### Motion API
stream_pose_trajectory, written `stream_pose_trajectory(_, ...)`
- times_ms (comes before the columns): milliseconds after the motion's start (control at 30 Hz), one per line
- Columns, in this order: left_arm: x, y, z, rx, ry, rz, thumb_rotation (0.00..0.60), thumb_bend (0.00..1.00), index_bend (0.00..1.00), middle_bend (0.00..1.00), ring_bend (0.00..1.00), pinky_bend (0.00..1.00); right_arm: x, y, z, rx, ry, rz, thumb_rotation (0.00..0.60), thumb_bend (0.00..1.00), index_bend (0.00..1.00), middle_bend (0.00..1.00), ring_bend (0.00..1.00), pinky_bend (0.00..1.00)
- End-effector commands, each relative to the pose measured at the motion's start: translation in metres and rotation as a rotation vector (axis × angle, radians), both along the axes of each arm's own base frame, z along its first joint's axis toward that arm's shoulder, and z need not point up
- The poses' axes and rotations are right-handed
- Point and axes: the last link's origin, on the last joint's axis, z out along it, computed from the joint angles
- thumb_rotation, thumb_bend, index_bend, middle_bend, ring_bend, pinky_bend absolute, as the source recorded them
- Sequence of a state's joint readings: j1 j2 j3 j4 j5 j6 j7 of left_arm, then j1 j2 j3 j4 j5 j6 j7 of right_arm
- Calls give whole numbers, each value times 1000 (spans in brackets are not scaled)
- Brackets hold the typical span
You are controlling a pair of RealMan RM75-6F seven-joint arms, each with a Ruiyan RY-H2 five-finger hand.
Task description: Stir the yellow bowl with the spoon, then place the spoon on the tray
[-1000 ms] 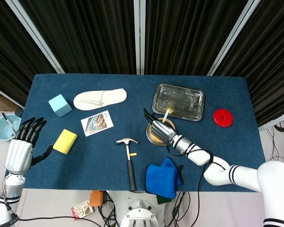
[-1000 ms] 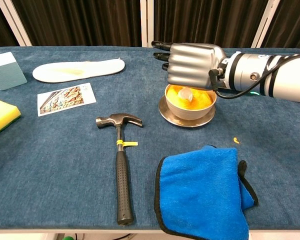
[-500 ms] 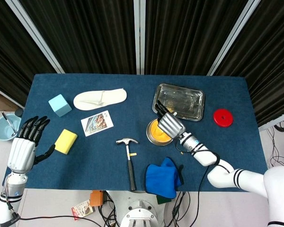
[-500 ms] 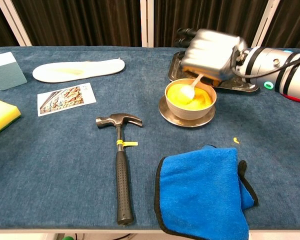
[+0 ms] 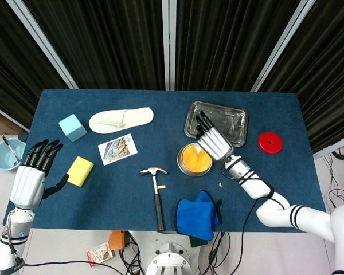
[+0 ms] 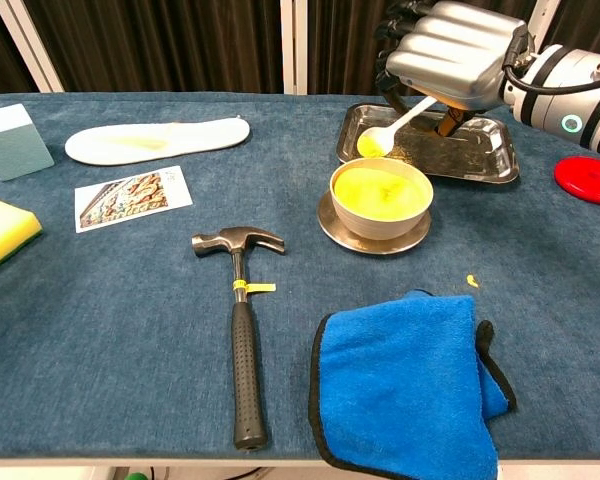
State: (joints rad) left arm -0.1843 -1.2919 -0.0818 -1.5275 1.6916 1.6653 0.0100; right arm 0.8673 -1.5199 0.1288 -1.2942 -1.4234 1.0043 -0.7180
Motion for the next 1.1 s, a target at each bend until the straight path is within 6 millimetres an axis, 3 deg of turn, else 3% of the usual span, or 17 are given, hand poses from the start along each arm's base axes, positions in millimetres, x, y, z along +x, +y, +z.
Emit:
stream_pose_trajectory(33, -1, 0, 0, 0, -1, 2, 600, 237, 108, 114, 79, 126, 8, 1, 2, -21, 138, 85, 600, 528, 755, 309, 77, 0)
stream_pose_trajectory(367, -6, -3, -1, 2, -8, 13, 600, 237, 108, 114, 79, 125, 43, 6, -13, -169, 590, 428, 600, 533, 755, 312, 78, 0)
stream_pose_trajectory(667, -16, -6, 1, 12, -7, 33, 600, 237, 108, 114, 79, 126, 53, 11, -30, -215, 778, 572, 600, 539, 777, 320, 78, 0)
stream_pose_trajectory(1100, -15, -4, 0, 10, -6, 26, 600, 238, 108, 114, 79, 126, 54, 11, -33, -326, 866, 553, 600, 539, 795, 332, 77, 0)
